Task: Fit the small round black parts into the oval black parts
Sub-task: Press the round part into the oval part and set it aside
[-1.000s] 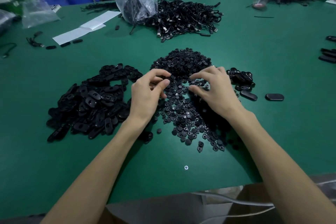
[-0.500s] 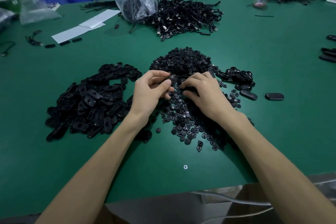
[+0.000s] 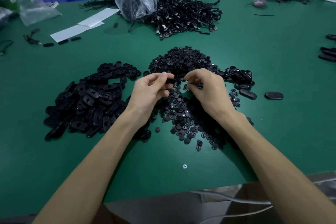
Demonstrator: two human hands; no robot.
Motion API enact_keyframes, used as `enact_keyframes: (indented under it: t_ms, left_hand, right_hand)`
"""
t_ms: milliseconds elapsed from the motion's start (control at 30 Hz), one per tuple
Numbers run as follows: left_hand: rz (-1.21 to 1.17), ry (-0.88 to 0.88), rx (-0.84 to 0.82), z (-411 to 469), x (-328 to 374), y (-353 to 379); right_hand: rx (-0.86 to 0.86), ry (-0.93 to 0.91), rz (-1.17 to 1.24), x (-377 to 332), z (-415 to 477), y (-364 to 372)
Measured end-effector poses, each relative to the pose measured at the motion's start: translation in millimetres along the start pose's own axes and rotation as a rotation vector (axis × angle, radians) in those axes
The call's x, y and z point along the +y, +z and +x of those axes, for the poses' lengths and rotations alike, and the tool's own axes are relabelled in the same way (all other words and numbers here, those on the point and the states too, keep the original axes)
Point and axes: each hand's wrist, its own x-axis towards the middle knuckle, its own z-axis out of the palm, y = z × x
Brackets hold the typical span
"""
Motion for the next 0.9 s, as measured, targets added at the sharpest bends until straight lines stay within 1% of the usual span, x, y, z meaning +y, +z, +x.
enact_keyframes:
  t_ms: [200,333,400,567,667,767,900]
  left_hand:
    - [0.054,0.022,-0.032,-1.2,-0.2,-1.3]
    - [0.037,0.019,-0.03,-2.6,1.3,-0.5]
    - [0.068,0.034,-0.022,-2.8,0.9,-0.1]
    - [0.257,0.101,0.014,-4.5,-1.1,2.0]
    - [0.277,0.092,0.006,-4.7,-0.1,2.7]
    - [0.256,0.084,0.015,-4.9,0.4,3.4]
    - [0.236,0.084,0.001,-4.5,-0.1,3.3]
  right_hand:
    - [0.044,0.04,0.047,-0.4,0.1,-1.0]
    - [0.061,0.085,0.064,-0.8,-0.3,-2.5]
    - [0.066,0.115,0.147,-2.0,0.2,-3.7]
    - [0.03,0.22,0.483,-5.9,2.7,-7.4]
    - [0.024,0.259,0.615,-5.0,3.6,-8.0]
    - [0.014,0.262,0.648,-3.3,4.2,-7.3]
    - [-0.017,0.206,0.627,-4.5,2.9,-5.0]
